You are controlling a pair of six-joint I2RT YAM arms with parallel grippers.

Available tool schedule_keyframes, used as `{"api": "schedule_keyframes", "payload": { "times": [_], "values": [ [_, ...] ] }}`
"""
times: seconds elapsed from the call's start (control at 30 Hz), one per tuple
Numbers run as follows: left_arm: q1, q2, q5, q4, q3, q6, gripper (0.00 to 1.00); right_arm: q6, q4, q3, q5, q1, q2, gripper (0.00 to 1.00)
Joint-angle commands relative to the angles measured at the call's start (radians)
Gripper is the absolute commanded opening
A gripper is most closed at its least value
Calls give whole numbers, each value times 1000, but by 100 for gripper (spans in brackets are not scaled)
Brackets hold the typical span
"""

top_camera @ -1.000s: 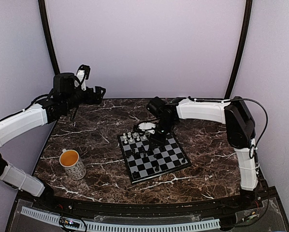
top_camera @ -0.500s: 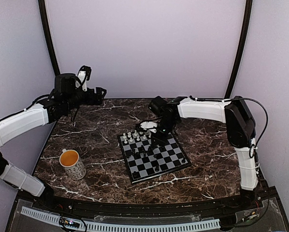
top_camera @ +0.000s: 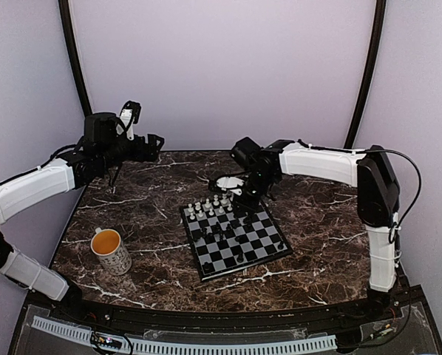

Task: Set up the chess pieces on the board
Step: Pick up the knight from the chessboard, then place the knight at b8.

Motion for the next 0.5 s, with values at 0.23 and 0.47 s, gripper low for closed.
{"api": "schedule_keyframes", "payload": {
  "times": [0.23, 0.47],
  "values": [
    [1, 10, 38, -4, 14, -19, 96, -76, -108, -88, -72, -5, -170, 2],
    [-8, 16, 56, -6, 15, -24, 96, -135, -143, -300, -122, -3, -292, 3]
  ]
}}
